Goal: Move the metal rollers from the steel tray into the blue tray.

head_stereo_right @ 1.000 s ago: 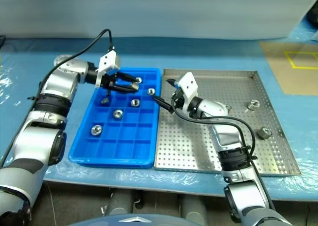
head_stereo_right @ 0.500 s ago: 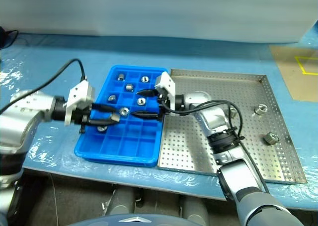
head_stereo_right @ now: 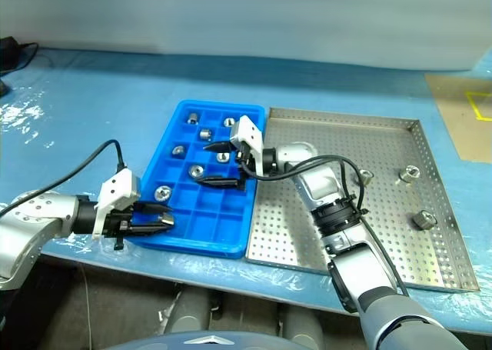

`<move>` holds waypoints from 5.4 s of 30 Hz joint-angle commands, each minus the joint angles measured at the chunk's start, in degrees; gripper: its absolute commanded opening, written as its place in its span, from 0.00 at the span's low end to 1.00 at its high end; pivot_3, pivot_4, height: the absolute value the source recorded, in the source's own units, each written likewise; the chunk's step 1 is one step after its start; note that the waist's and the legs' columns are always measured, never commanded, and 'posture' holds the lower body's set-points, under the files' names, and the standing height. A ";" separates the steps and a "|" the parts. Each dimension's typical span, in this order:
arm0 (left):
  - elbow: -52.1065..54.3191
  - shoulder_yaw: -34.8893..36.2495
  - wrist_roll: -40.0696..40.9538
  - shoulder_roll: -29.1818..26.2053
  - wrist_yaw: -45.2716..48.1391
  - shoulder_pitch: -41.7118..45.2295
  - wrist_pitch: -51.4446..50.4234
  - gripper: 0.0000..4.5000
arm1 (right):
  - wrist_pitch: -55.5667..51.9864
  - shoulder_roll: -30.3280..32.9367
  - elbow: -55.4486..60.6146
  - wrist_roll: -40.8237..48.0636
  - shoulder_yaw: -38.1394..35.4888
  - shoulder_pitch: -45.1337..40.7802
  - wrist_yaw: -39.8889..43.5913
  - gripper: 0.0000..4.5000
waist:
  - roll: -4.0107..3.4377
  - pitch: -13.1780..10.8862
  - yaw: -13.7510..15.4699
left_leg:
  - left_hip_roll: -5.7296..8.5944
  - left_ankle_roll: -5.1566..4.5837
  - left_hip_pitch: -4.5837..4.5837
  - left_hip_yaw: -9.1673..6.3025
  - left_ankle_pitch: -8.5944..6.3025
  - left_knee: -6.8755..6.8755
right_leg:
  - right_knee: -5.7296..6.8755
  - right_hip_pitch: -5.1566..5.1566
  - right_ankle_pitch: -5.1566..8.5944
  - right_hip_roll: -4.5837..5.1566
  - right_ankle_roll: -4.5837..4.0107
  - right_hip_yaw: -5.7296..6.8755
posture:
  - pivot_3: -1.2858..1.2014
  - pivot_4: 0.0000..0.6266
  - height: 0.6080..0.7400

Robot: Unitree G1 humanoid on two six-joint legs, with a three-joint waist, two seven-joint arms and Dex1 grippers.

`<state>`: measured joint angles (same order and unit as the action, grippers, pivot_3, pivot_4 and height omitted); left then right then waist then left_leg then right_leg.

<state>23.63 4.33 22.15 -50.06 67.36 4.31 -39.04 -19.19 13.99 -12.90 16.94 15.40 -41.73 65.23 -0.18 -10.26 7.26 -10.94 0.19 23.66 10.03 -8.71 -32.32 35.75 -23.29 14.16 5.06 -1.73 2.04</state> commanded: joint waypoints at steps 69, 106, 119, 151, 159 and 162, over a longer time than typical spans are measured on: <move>-43.11 -16.21 -5.69 32.11 1.24 42.80 19.04 0.80 | 13.49 12.50 -13.67 -7.89 -23.33 19.03 -31.93 0.74 | -0.02 0.09 -8.03 | 0.06 -1.09 -0.16 0.33 -0.40 -0.89 | 0.02 0.35 -0.23 -0.05 -0.05 -0.57 | 0.41 0.24 1.00; -8.30 1.71 3.58 7.67 -6.83 18.66 0.97 0.80 | 7.60 0.07 -7.26 -4.65 -2.65 0.05 -8.61 0.38 | -0.07 0.00 -3.47 | 0.01 -0.67 0.00 0.31 -0.38 -0.34 | -0.04 -0.02 -0.20 -0.03 -0.09 -0.40 | 0.59 0.24 1.00; -2.77 3.82 7.45 6.78 -12.69 13.06 -1.80 0.80 | 7.04 1.69 -8.56 -5.33 -2.37 2.09 -2.85 0.38 | -0.05 0.00 -0.16 | -0.02 -0.38 -0.04 0.20 -0.21 -0.30 | -0.01 0.01 -0.20 -0.05 -0.08 -0.35 | 0.60 0.24 1.00; -32.75 -16.52 0.15 24.43 0.44 40.09 15.00 0.80 | -6.65 18.57 16.43 2.03 -25.62 18.21 -17.48 0.80 | 0.02 0.04 -3.38 | 0.10 -0.29 -0.11 0.24 0.04 -0.27 | -0.01 0.08 -0.24 -0.16 -0.01 -0.54 | 0.39 0.24 1.00; -43.41 -19.21 -2.33 31.92 6.67 45.54 20.73 0.80 | -7.99 20.68 22.32 4.33 -41.04 36.62 -26.15 0.80 | -0.03 0.07 -7.48 | 0.05 -0.59 -0.14 0.29 -0.11 -0.35 | -0.08 0.09 -0.22 -0.43 -0.03 -0.63 | 0.33 0.24 1.00; -45.97 -19.55 -3.24 33.53 8.20 46.49 22.30 0.80 | -7.66 20.41 24.18 4.45 -42.84 40.94 -27.93 0.80 | -0.05 0.08 -9.40 | -0.01 -0.62 -0.22 0.33 -0.14 -0.46 | -0.06 0.11 -0.23 -0.49 -0.03 -0.69 | 0.32 0.24 1.00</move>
<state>-21.95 -15.28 19.40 -16.92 74.40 49.00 -18.53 -27.53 34.35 7.88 20.33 -24.92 -1.30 38.38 -0.23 -10.18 -2.14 -10.95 -0.43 23.41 10.36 -8.85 -32.80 35.69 -23.15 13.93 4.57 -1.75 1.35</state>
